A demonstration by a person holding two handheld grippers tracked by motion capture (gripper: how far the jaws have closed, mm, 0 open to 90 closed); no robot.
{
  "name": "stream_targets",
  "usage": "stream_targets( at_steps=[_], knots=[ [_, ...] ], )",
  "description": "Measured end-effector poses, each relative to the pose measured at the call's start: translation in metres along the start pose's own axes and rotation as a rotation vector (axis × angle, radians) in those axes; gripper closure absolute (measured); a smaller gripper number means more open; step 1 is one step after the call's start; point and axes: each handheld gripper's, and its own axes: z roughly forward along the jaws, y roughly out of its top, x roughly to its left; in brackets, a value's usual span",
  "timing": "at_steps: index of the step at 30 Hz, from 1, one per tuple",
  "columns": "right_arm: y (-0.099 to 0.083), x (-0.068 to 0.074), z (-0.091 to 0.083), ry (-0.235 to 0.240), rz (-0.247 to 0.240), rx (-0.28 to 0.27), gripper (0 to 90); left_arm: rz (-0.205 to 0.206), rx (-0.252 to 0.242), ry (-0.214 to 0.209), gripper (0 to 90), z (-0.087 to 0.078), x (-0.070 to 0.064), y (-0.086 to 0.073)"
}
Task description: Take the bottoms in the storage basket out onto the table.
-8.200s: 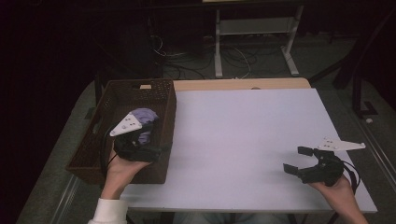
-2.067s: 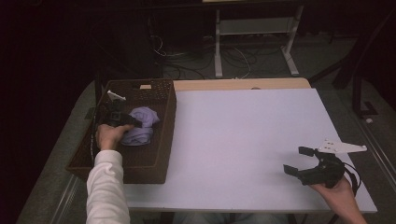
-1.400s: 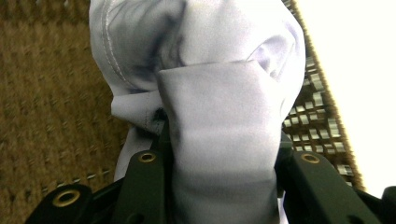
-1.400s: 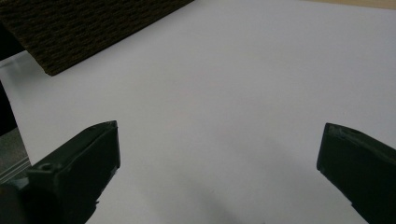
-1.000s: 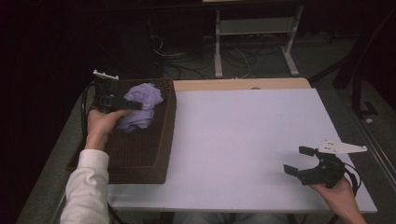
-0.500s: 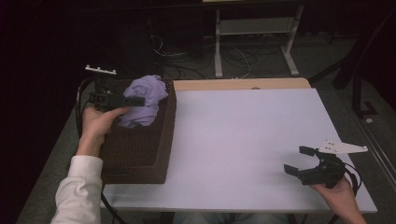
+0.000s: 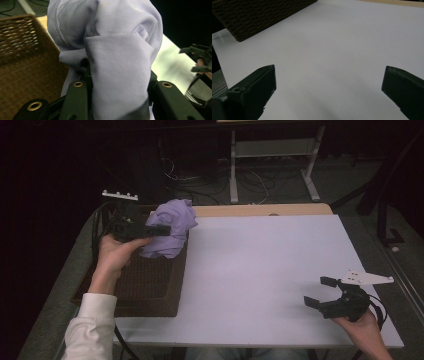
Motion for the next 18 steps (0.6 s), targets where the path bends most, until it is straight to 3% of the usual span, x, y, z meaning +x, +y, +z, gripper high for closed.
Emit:
stream_targets(
  at_steps=[18],
  knots=[
    [0.000, 0.000, -0.001, 0.001, -0.001, -0.004, 0.0, 0.092, -0.004, -0.097, 60.6, 0.021, -0.040, 0.021]
  ],
)
